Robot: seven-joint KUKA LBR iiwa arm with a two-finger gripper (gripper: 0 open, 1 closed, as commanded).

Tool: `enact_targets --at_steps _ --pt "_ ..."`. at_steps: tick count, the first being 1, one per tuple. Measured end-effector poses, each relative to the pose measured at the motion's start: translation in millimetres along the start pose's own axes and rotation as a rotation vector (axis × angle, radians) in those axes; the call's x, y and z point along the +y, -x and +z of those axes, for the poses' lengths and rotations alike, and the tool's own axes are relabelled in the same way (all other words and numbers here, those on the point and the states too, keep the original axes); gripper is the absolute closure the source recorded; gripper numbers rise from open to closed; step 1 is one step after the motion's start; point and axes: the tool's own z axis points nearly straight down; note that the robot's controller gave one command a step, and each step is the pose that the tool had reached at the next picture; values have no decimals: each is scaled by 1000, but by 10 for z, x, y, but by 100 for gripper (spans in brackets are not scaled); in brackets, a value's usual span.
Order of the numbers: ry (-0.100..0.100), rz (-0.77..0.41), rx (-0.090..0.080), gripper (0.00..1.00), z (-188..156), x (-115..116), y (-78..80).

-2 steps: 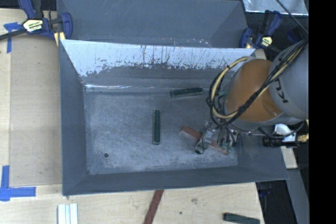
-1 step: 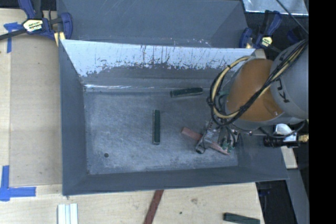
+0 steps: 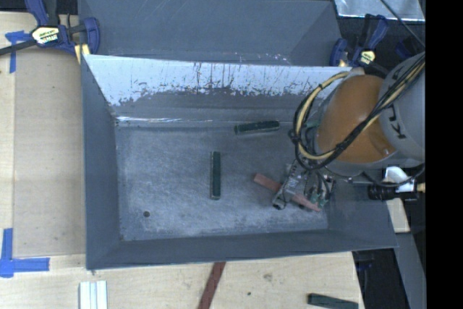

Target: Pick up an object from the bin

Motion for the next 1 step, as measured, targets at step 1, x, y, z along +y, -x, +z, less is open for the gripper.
enact_targets --at_steps 1 --pt "3 -1 -8 100 -124 5 20"
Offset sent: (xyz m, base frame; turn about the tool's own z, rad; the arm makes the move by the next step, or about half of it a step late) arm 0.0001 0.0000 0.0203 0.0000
